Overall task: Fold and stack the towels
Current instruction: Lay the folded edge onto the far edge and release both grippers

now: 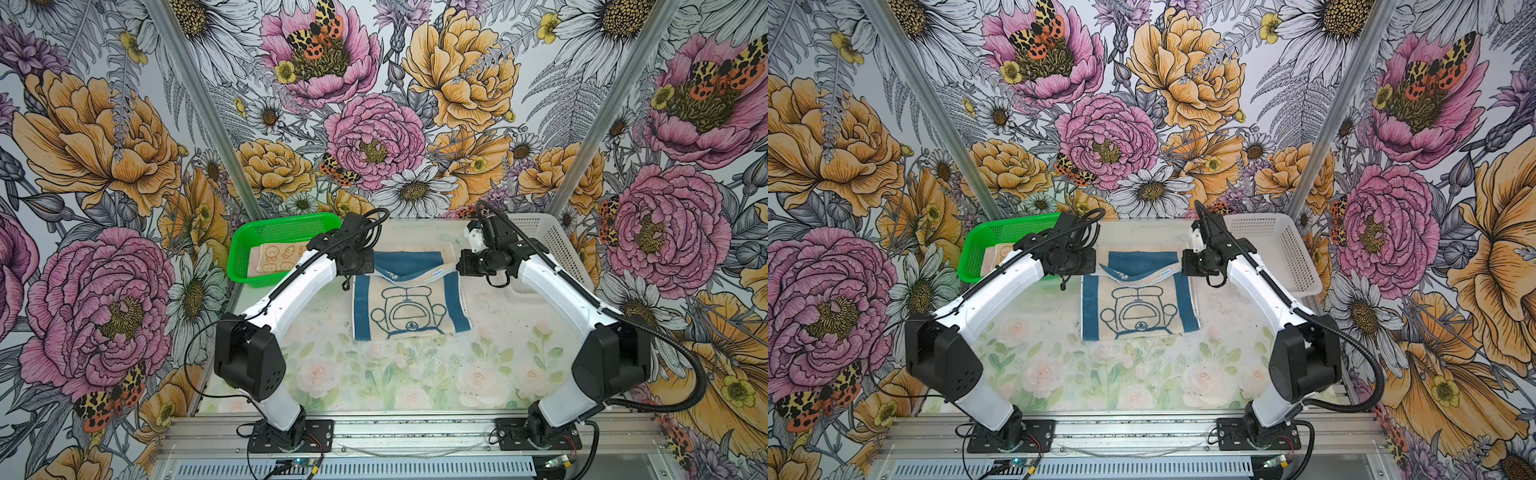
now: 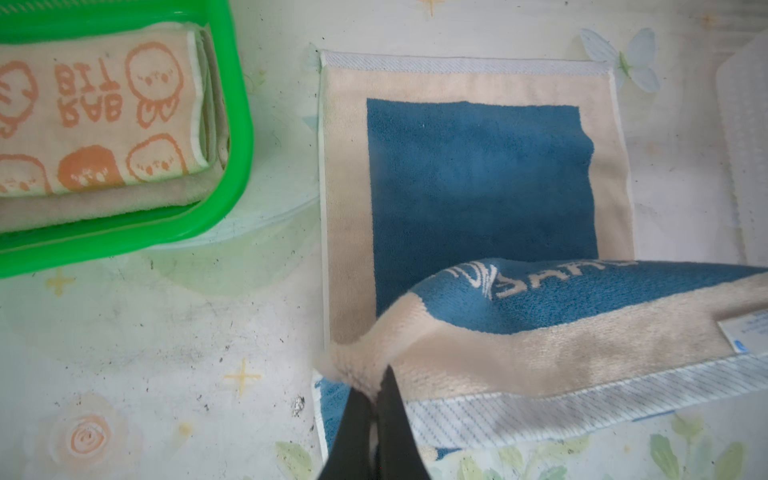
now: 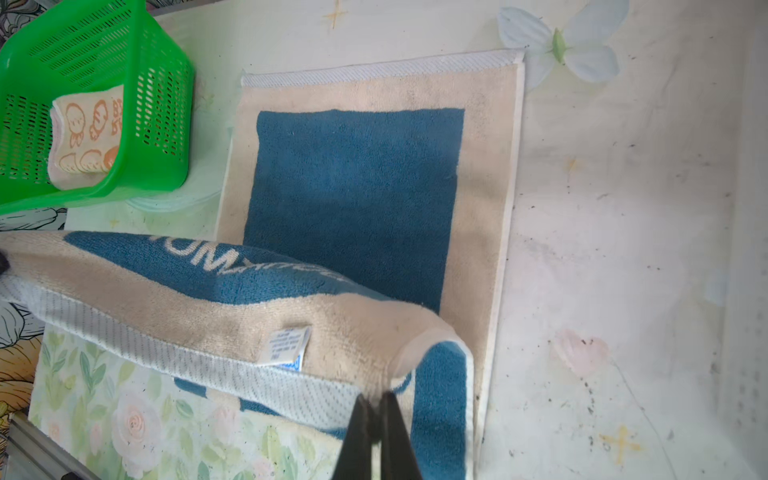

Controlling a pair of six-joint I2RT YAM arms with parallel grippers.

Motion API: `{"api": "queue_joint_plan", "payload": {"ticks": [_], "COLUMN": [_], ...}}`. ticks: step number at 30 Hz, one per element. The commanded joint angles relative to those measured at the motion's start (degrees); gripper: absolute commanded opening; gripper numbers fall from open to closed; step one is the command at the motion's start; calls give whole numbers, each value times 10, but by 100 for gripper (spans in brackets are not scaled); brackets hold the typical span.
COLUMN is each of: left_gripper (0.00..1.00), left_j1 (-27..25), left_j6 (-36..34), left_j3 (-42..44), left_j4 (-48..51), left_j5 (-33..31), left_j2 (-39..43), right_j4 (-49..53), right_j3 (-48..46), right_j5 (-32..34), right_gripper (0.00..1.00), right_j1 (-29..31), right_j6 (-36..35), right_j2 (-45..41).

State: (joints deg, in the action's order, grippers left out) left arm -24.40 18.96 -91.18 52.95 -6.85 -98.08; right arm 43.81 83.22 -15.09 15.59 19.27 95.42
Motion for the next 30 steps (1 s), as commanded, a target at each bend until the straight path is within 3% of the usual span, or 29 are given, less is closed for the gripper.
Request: {"api": "queue_joint_plan", "payload": {"ticks": [1,9,24,30], "left_gripper": [0,0,0,0], "left_j1": [26,66,63,69], "left_j6": [-46,-58,-63,-65], "left_j3": [-70,-202,-179,-213], "left_j4": [-34,-38,-54,-56], "left_j5": [32,25,8,10], "left_j2": [-75,-242,-214,-244], "right_j4": [-29,-44,-46,-47], "right_j3": [57,171,159,172], "right_j5": [-24,-48,-27,-17], "right_gripper": [0,0,0,0], "right_j1": [-19,-51,-42,-48], "right_j6": [-30,-35,-34,-35], "right_j2": [57,213,130,165]}}
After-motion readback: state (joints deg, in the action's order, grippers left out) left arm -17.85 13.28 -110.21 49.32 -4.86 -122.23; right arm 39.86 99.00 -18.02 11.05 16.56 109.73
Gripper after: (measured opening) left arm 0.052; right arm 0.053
